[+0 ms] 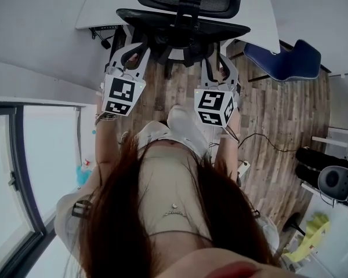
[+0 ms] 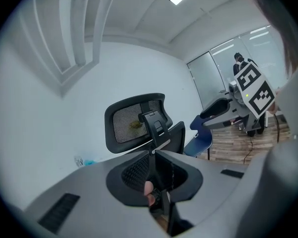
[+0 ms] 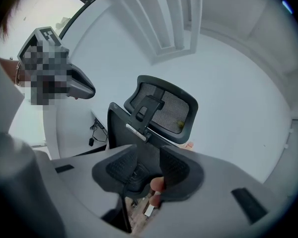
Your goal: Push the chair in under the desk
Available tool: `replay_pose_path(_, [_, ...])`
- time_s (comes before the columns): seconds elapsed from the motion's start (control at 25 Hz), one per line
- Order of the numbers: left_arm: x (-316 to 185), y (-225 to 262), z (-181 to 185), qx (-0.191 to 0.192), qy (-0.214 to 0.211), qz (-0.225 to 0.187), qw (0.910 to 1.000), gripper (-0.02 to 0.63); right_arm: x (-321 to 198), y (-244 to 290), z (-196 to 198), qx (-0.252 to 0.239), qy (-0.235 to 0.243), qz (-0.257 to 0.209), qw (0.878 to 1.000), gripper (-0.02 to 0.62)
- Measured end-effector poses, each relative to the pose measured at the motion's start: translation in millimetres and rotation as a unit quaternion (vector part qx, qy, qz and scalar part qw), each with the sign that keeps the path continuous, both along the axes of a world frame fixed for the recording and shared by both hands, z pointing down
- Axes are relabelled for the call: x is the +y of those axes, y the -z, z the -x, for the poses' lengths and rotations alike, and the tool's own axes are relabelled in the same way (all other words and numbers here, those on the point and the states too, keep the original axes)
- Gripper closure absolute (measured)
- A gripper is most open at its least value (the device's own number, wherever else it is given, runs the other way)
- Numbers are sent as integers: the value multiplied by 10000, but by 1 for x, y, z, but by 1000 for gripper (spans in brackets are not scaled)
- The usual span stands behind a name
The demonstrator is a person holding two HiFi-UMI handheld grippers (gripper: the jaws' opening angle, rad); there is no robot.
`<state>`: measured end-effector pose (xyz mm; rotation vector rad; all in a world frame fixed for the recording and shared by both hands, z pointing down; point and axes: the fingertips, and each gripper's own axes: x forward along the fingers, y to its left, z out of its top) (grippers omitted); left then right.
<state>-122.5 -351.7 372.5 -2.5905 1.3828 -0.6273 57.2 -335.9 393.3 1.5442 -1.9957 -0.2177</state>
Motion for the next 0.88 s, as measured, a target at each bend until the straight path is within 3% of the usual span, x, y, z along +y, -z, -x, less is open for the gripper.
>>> replay_pose_path(0.32, [33, 0, 14, 107, -40, -105, 9999, 589, 31, 11, 14, 114, -203, -308, 9993, 515])
replay_pose_path(0.88, [63, -1, 27, 550, -169, -22, 9983, 601, 48, 18, 32, 73, -267, -441, 9986, 542])
